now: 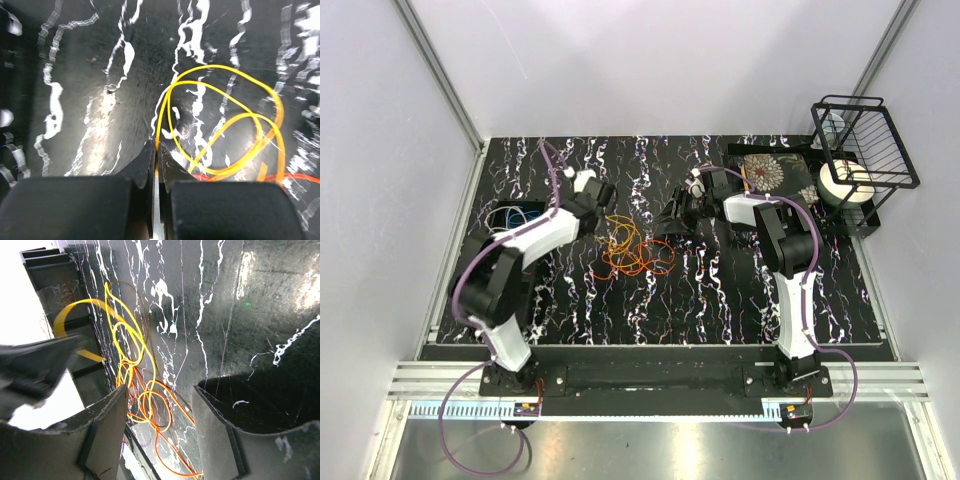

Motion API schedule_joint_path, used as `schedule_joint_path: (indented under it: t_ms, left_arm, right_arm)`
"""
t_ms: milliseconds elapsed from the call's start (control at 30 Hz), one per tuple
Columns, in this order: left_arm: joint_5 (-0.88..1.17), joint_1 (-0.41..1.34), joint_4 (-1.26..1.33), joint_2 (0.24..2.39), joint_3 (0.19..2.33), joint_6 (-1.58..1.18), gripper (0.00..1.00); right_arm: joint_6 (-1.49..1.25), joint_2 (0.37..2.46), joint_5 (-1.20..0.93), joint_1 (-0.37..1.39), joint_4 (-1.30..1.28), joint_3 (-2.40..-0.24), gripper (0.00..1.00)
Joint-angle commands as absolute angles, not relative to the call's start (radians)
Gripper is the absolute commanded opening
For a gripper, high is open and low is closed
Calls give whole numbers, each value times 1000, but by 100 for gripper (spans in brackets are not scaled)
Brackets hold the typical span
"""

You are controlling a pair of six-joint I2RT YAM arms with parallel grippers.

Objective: Untangle the cables

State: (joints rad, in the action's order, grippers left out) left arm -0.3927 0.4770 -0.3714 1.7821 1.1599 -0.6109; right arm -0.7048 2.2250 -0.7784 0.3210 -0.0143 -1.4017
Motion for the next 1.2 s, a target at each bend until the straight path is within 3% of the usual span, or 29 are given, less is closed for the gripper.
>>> schedule_joint_path:
  t_ms: [0, 433, 700, 800, 1033, 1067, 1133, 1167]
  left_arm:
    - [-411, 479, -409, 1551, 1259, -549, 0]
    - [-469, 480, -667, 1198, 1594, -373, 0]
    - [-623, 476, -660, 1022, 1618, -291, 0]
    - [-571, 476, -643, 999, 1591, -304, 0]
    - [-150, 489, -640, 1089, 1409, -408, 1]
    - [-118, 498, -638, 1104, 1379, -416, 29]
    - [-132, 555, -647, 1140, 1301, -429, 69]
    - [-173, 583, -649, 1143, 1249, -451, 97]
  right_arm:
    - [-667, 2276, -707, 339, -81, -1399, 61]
    - [-661, 2275, -701, 339, -89, -1402, 61]
    - [-660, 2269, -701, 341, -89, -1399, 61]
    - [-661, 2269, -701, 341, -91, -1399, 61]
    - [-660, 2270, -701, 341, -91, -1399, 61]
    - [-658, 2272, -700, 341, -91, -1399, 61]
    - [-658, 2272, -699, 341, -92, -1401, 61]
    - [-658, 2273, -701, 341, -92, -1401, 61]
